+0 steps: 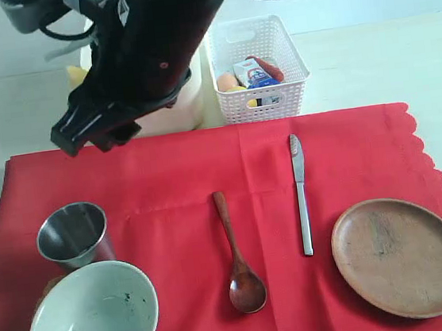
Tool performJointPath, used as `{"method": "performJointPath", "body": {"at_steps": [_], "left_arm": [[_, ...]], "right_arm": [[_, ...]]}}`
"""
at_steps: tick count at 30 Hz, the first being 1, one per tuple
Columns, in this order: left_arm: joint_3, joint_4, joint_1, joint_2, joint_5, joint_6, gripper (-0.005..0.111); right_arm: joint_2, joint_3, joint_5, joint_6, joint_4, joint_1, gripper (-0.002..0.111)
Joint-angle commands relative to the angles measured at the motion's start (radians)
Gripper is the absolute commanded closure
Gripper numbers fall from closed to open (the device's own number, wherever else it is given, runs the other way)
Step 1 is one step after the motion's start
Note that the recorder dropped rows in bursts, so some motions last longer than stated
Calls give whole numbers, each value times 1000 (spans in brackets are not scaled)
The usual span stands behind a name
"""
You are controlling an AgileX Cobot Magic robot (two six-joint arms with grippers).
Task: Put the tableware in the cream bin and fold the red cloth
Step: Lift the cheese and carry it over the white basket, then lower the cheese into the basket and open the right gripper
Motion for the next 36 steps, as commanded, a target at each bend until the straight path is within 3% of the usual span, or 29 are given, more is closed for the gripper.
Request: {"method": "performJointPath", "body": {"at_steps": [1,22,36], "left_arm": [[1,-2,-3,-5,-10,-3,31],[1,-2,-3,-5,-10,-3,31],[1,-2,-3,-5,-10,-3,31]], "right_arm": [[-14,-44,15,12,-11,-38,108],[-2,-138,52,32,-11,-282,108],[152,-138,19,77,-7,-437,108]]}}
